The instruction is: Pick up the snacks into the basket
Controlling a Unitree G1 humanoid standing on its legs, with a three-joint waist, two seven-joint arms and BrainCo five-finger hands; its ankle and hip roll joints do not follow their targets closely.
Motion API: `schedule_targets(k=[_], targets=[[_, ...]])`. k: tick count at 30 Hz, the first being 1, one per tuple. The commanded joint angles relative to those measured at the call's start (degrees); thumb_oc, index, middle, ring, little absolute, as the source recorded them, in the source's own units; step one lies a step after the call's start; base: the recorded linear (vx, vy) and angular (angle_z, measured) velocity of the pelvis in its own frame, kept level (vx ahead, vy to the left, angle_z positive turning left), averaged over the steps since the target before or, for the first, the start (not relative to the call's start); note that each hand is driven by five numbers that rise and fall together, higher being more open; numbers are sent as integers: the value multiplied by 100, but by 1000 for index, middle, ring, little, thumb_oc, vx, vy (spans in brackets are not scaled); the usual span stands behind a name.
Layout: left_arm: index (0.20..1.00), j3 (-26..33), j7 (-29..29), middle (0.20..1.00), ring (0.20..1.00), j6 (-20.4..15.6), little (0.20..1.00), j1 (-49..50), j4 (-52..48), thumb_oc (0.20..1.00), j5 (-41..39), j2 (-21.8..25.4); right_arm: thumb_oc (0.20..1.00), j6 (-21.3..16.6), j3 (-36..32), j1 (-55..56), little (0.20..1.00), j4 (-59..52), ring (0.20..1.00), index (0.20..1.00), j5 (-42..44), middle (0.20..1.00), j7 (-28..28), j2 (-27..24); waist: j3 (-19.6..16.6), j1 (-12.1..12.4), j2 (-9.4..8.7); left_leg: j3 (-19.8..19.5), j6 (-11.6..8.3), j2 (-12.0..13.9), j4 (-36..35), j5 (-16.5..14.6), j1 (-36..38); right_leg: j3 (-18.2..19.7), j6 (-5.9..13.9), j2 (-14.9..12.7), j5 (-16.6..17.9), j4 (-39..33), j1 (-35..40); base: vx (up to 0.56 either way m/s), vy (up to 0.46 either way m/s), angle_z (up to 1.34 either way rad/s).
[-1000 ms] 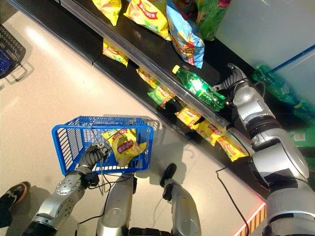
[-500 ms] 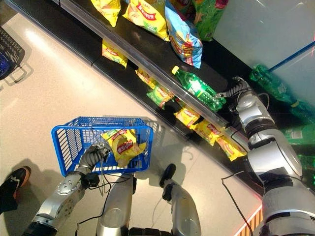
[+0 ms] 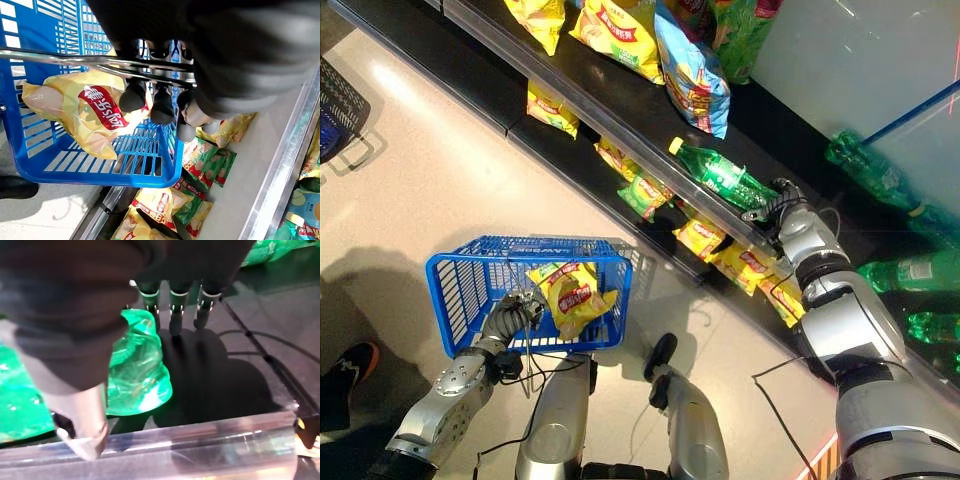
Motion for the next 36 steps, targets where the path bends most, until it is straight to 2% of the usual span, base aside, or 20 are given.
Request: schedule_targets(k=[1, 6, 19, 25, 36], targets=[[200, 123, -201, 200, 200, -425, 200, 228, -1209, 200, 101, 10, 1000, -152, 423, -130, 1000, -467, 1000, 1000, -182, 1000, 65, -211, -103, 60, 67, -243, 212, -141, 356, -553, -100, 499, 574, -255, 171, -41, -41, 0, 0, 0], [200, 185, -207, 200, 200, -429, 200, 277, -1226, 200, 92, 69, 1000, -153, 598, -43, 1000, -922, 1000, 1000, -276, 1000, 202, -227, -95, 77, 18, -277, 215, -151, 373, -561, -116, 476, 571, -256, 159, -40, -14, 0, 0, 0], [200, 164, -130, 200, 200, -471, 200, 311, -1350, 200, 30, 210, 1000, -38, 909, -558, 1000, -648, 1000, 1000, -1217, 1000, -49, 9, -14, 241, 42, -353, 223, -205, 353, -498, -235, 426, 573, -267, 180, -64, -70, 2, -4, 1], [200, 105, -138, 200, 200, -494, 200, 307, -1375, 200, 19, 267, 1000, 7, 1114, -802, 1000, -189, 1000, 1000, -1681, 1000, -22, 191, -10, 376, 60, -488, 215, -255, 352, -459, -345, 343, 568, -277, 158, -56, -94, 14, -26, 9], [200, -10, -144, 200, 200, -513, 200, 214, -1422, 200, 18, 259, 1000, 96, 920, -746, 1000, 413, 1000, 1000, -1813, 1000, -132, 390, -10, 559, 194, -758, 227, -378, 328, -403, -558, 114, 582, -330, 138, -84, -140, 18, -15, 13]])
